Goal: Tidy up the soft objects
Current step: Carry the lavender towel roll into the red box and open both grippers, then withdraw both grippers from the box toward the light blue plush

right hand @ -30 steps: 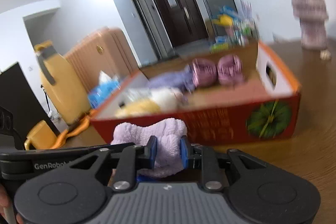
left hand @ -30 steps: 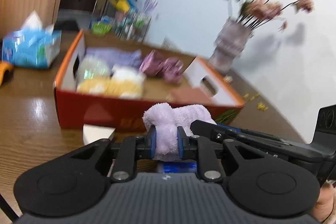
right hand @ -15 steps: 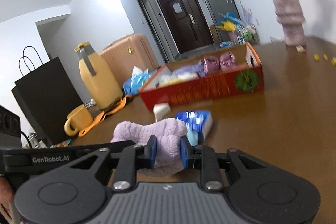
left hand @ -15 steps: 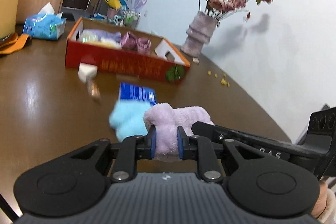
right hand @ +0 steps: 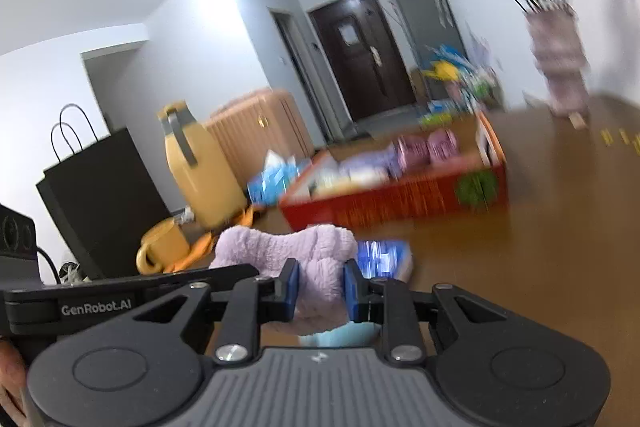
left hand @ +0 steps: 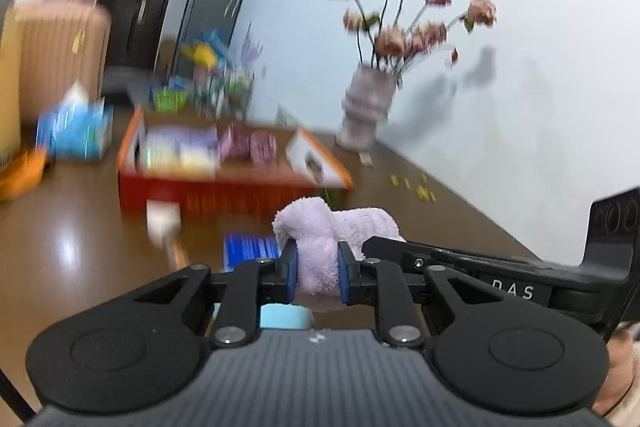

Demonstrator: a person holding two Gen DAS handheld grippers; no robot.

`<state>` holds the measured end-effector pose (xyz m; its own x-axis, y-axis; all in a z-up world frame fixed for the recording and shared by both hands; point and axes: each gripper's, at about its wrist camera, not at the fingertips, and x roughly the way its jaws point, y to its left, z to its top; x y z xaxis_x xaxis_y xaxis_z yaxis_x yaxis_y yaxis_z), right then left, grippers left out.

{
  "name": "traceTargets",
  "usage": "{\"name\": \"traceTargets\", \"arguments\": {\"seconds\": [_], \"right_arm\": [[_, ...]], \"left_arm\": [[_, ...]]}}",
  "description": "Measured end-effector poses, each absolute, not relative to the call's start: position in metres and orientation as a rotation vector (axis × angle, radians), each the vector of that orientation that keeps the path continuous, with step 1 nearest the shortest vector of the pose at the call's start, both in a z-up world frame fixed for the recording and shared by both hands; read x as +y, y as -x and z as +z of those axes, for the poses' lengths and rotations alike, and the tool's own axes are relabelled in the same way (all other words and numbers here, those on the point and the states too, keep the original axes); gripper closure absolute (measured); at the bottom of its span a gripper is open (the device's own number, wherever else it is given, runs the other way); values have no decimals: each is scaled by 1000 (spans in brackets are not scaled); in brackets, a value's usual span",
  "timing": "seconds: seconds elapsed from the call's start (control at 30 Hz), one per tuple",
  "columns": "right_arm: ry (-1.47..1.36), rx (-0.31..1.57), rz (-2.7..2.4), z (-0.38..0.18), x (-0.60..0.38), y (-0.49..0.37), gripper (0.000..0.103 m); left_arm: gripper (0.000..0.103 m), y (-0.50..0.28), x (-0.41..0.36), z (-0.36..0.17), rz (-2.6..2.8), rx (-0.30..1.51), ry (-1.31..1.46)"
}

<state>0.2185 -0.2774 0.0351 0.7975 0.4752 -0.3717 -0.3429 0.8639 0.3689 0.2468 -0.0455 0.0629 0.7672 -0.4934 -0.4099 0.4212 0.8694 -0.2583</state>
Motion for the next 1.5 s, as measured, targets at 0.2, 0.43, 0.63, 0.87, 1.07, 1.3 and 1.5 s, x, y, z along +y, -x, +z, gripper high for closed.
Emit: {"name": "traceTargets", "arguments": {"seconds": [0.2, 0.43, 0.63, 0.87, 1.07, 1.3, 1.5], "right_arm": [[-297, 490, 491, 65, -277, -353, 81], [-336, 751, 482, 19, -271, -511, 81], [-208, 853, 357, -12, -274, -533, 81], [-132, 855, 320, -15, -263, -530, 80], [-156, 830, 324, 21, -269, -516, 72], [-74, 605, 247, 129, -294, -452, 60], [-48, 494, 190, 178, -313, -394, 53]], "left_arm": [[83, -373, -55, 93, -431, 488, 94], [83, -497, -82, 43, -351, 676, 37], [83, -517, -98, 3, -407, 754, -25], [78, -521, -92, -6, -414, 788, -25], [39, -489, -66, 54, -371, 652, -21], [37, -421, -28, 149, -284, 463, -36], [34, -371, -20, 175, -254, 403, -36]]}}
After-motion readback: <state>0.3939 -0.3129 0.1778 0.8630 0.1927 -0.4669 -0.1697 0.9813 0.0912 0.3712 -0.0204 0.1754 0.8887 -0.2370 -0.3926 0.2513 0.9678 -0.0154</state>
